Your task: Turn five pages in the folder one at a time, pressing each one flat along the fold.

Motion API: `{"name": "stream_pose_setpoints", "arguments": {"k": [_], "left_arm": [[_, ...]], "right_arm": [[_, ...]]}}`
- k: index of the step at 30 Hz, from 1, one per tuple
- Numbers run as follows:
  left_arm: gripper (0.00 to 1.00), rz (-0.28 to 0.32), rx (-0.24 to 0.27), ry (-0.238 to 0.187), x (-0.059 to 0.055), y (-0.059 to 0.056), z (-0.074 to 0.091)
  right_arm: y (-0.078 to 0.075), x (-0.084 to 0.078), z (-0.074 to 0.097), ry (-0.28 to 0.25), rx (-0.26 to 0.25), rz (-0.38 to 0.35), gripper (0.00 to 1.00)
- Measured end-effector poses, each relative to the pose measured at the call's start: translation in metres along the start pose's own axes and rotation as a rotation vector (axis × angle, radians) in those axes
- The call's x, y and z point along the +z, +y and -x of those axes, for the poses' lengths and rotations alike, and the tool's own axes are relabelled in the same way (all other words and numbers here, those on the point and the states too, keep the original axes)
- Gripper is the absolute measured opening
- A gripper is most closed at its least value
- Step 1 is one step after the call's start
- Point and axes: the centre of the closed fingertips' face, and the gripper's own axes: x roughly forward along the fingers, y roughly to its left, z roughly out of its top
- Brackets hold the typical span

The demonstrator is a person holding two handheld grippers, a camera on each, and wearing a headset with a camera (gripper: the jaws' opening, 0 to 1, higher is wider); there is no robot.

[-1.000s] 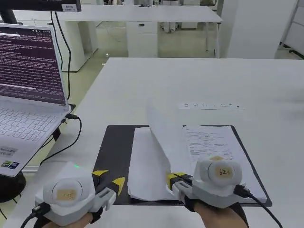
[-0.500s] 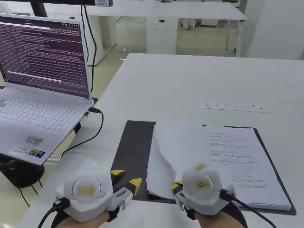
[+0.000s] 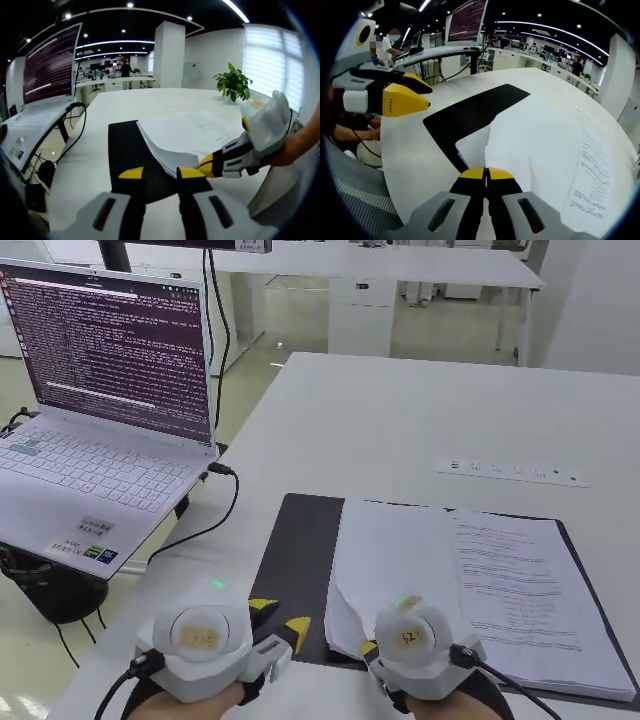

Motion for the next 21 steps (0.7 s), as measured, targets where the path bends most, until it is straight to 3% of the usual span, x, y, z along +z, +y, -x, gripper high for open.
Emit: {"name": "stream_pose_setpoints", "arguments": {"k": [10,16,21], "left_arm": [[0.22,-0.017,-0.019,0.022,-0.005,-0.008,-0.008],[0.22,-0.031,-0.033,0.036,-0.006,-0.013,-0.015],[0.22,-0.055,-0.065,0.051,-0.006,-0.024,-0.027]], "right_arm": [[0.004,0.0,-0.003,-0.007,0.026,-0.029,0.01],[0.011,0.003,0.003,-0.045,0.062,-0.052,0.05],[0.017,0.009,0.011,-0.091,0.093,-0.094,0.07]]}}
